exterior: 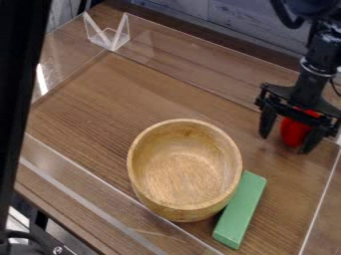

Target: Move the red object to the right side of the table

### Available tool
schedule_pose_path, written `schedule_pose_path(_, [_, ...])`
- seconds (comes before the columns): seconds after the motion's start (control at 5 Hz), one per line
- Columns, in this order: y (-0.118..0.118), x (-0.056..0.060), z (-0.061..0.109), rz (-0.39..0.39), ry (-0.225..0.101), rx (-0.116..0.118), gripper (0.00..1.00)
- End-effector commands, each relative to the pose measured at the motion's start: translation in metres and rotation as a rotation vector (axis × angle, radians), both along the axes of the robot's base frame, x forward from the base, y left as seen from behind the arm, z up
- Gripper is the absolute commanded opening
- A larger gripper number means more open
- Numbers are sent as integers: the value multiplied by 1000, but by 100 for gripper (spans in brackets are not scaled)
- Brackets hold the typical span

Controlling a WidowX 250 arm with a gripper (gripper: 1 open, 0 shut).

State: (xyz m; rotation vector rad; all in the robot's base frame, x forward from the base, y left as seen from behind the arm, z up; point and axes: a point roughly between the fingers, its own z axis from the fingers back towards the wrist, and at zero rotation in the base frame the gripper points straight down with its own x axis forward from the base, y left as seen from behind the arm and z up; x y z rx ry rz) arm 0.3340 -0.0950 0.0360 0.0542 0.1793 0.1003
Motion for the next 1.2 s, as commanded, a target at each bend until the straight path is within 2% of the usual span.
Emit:
schedule_pose_path(0.0, [3,-1,31,2,-93,-34,100])
schedule_pose_path(0.2, [6,-8,41,-4,-119,-48,100])
schedule_pose_path(0.4, [16,1,50,-5,-136,-61,100])
schedule_pose_path(0.8, [37,18,63,-4,-179,-68,100])
schedule_pose_path(1.0, [36,22,72,16,-197,-66,100])
